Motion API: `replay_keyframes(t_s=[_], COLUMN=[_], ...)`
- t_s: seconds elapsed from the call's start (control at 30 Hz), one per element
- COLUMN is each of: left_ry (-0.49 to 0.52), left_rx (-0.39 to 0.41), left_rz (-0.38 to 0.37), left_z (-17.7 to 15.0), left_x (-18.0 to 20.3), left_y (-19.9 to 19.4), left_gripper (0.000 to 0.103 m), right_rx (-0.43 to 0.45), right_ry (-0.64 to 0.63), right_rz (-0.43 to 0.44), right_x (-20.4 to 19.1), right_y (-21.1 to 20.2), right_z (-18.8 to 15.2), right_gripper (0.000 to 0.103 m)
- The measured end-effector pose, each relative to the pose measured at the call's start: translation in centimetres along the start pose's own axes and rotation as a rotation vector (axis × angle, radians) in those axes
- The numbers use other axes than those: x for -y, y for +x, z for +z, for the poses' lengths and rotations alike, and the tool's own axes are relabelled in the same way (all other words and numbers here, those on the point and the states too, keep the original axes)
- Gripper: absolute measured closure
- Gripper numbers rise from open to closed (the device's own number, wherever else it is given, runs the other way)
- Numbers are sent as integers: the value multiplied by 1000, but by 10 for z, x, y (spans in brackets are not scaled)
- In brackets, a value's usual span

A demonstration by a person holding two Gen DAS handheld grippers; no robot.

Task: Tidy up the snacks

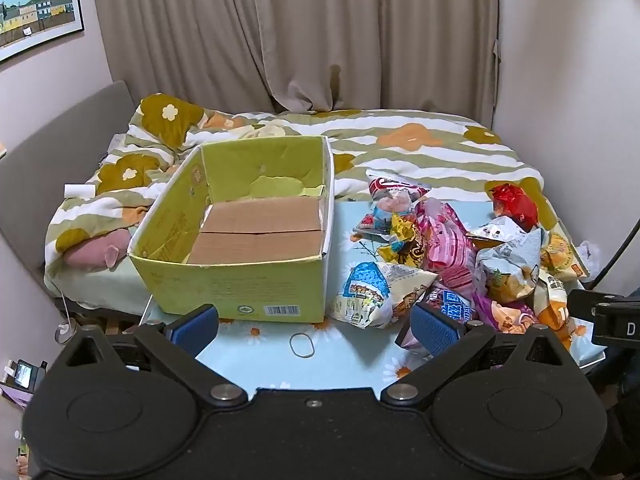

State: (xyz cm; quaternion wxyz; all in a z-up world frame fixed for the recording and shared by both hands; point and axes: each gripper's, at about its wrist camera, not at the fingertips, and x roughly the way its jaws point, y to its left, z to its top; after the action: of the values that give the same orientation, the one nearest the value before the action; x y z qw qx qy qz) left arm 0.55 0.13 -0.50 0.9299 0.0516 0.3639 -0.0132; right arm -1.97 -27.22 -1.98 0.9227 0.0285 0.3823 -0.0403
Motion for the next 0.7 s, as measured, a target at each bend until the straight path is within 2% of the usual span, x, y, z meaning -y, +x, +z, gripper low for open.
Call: replay_keyframes(t_s=[0.7], left_ry=[2], left_rx=[2], left_rz=[-3], left_z=[2], left_x=[-4], left_y=[3], left_gripper=[0], right_rx=[-7], right_ry=[3], right_rz=[3], right_x=[-6], right_y=[6], right_z=[0], right_gripper=[0])
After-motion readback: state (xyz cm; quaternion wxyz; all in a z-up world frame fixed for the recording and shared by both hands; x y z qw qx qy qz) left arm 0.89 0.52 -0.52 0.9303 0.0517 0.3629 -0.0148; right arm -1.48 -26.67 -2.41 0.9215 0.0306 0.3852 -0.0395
